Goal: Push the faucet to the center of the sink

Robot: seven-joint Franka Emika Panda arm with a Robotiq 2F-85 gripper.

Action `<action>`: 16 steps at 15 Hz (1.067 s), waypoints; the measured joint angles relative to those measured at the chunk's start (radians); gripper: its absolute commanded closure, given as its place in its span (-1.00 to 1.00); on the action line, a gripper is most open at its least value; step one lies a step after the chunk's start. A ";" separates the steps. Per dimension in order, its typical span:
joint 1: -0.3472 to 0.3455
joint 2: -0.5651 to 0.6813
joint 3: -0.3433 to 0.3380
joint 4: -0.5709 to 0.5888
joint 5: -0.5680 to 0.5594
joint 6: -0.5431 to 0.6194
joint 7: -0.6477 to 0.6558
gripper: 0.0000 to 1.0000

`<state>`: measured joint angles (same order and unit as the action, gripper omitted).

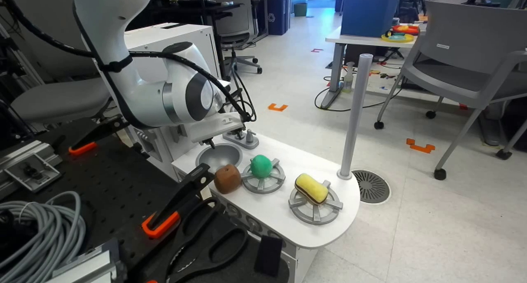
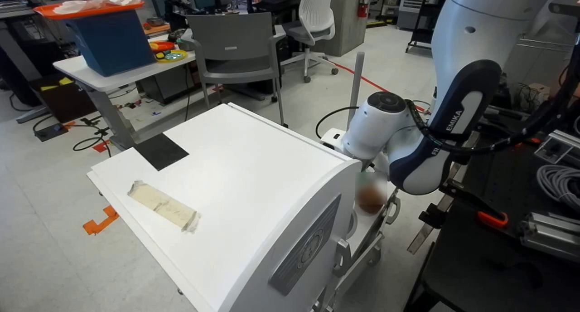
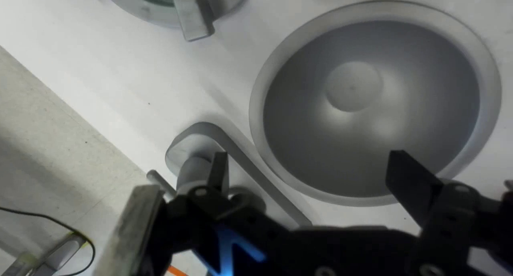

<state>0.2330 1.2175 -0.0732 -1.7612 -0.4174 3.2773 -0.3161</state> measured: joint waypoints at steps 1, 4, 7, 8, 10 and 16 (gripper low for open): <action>-0.002 -0.008 0.009 -0.008 0.000 -0.016 0.002 -1.00; -0.003 -0.017 0.024 -0.013 0.000 -0.038 0.012 -1.00; -0.004 -0.018 0.026 -0.014 0.000 -0.038 0.013 -1.00; -0.005 -0.019 0.028 -0.015 0.000 -0.041 0.013 -1.00; -0.020 -0.036 0.052 -0.031 0.000 -0.081 0.012 -1.00; -0.144 -0.264 0.269 -0.323 0.022 -0.357 -0.003 -1.00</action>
<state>0.0891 0.9540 0.1961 -2.0840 -0.3952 2.9206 -0.3194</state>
